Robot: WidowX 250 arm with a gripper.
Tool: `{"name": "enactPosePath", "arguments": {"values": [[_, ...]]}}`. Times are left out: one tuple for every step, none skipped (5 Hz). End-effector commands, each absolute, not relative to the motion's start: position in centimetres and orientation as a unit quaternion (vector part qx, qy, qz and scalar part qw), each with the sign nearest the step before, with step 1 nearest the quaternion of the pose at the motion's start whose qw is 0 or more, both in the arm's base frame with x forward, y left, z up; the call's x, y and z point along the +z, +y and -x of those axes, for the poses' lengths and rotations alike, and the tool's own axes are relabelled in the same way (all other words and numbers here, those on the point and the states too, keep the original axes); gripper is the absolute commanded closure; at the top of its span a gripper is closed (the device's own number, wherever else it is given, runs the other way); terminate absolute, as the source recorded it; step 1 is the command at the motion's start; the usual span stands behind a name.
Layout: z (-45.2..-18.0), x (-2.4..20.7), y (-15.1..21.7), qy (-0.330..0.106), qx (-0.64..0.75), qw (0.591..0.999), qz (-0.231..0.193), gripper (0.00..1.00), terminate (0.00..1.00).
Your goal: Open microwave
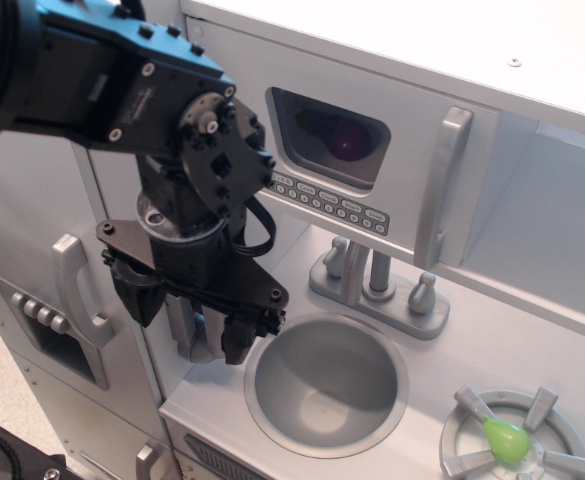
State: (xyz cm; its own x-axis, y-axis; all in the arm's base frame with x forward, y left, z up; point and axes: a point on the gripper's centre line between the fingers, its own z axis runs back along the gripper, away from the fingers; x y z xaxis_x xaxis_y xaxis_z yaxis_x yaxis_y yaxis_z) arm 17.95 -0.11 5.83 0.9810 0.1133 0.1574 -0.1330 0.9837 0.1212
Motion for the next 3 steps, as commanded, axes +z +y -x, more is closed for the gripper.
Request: {"name": "enactPosePath", "arguments": {"values": [[-18.0, 5.8, -0.1, -0.075, 0.062, 0.993, -0.066, 0.00, 0.00], [-19.4, 6.2, -2.8, -0.094, 0.054, 0.994, -0.029, 0.00, 0.00], [-20.4, 7.0, -5.2, -0.099, 0.069, 0.993, 0.006, 0.00, 0.00]]}}
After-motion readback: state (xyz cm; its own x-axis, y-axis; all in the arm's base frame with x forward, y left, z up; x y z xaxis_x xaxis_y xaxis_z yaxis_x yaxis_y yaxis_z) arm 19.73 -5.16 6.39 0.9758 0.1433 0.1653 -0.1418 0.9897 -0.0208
